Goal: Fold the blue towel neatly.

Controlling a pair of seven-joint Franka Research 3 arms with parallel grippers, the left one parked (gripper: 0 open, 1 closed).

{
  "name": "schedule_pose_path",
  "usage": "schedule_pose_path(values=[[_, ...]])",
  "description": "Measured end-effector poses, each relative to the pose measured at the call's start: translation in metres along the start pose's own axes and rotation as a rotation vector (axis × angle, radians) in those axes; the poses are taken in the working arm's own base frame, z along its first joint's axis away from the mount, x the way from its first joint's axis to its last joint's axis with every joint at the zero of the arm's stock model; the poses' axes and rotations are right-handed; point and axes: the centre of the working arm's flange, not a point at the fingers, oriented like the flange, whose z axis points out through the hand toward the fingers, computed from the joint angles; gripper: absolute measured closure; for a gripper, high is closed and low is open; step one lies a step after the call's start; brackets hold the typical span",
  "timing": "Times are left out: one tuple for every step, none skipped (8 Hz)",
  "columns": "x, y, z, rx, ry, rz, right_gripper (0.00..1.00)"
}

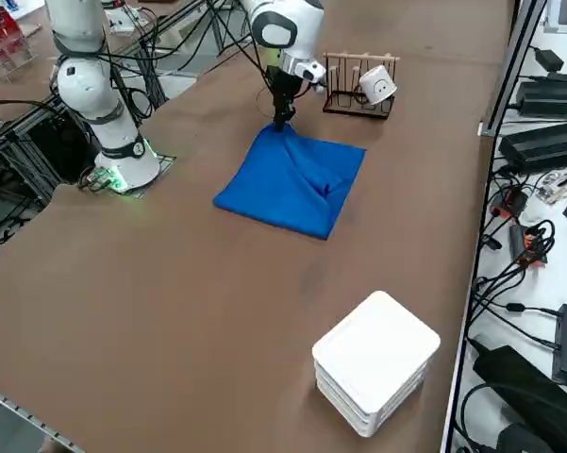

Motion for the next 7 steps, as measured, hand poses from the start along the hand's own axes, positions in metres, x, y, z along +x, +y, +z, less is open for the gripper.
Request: schedule_pose_path(values=[[0.002,-0.008,0.003,-0.007,0.003,0.008,0.98],[0.005,-0.015,0.004,-0.013,0.011,0.020,0.98],[0.008,-0.019,0.007,-0.019,0.020,0.033,0.98],[0.011,-0.022,0.011,-0.024,0.028,0.042,0.98],[0.014,-0.024,0.015,-0.028,0.032,0.053,0.98],[0.015,-0.031,0.018,-0.033,0.029,0.058,0.97],[0.016,-0.038,0.021,-0.037,0.024,0.057,0.97]])
